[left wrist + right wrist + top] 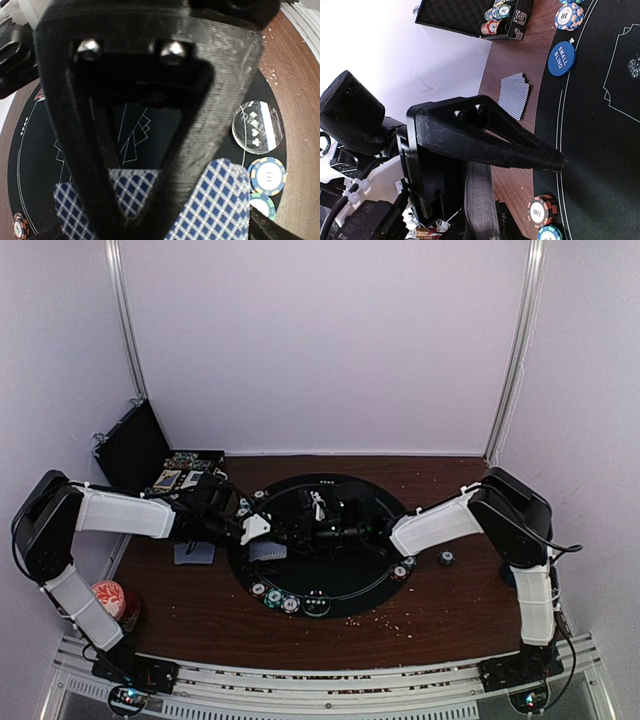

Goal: Distribute texas hold em gaming equipment
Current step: Adjust the poker card, then pass from the right arm to the left

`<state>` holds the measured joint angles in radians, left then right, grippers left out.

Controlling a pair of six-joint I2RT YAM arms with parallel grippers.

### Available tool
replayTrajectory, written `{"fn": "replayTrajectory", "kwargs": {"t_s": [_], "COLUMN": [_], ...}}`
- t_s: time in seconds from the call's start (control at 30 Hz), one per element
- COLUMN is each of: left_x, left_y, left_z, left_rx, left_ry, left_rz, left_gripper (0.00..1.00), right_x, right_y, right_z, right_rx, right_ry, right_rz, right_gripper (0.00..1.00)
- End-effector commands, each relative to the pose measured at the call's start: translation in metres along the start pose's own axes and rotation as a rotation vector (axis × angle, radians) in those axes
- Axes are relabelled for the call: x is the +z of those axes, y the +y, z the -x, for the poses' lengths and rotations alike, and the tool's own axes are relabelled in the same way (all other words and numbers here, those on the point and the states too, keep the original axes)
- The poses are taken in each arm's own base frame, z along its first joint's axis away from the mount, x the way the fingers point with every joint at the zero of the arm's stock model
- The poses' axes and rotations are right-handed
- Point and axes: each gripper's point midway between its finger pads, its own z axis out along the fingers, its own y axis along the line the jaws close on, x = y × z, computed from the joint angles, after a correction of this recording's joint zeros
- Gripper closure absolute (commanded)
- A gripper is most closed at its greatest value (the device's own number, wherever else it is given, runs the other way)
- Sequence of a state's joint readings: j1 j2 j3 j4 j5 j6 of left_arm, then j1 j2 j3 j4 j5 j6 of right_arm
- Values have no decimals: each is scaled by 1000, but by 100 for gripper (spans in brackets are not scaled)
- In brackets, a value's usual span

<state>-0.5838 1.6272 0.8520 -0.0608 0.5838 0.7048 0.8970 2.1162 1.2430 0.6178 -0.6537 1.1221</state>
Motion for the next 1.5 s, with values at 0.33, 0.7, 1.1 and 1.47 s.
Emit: {"fn": "replayTrajectory", "kwargs": {"t_s": [0.33, 0.7, 1.1, 1.47], "left_x": [3, 8, 9, 9], "left_y": [7, 6, 6, 9], "left_z": [14, 9, 8, 6], "left_rx": [12, -2, -2, -9], "left_ry": [-34, -10, -4, 5], "left_rz": [-15, -42, -45, -30], "left_gripper": [2, 14, 39, 43], "right_x": [-5, -4, -3, 2], "right_y": [36, 49, 61, 52], "right_z": [10, 2, -2, -7], "right_rx": [-95, -103, -84, -76], "right_ry": [-17, 6, 19, 40], "right_rz": [49, 99, 144, 109], "right_gripper": [100, 100, 100, 83]}}
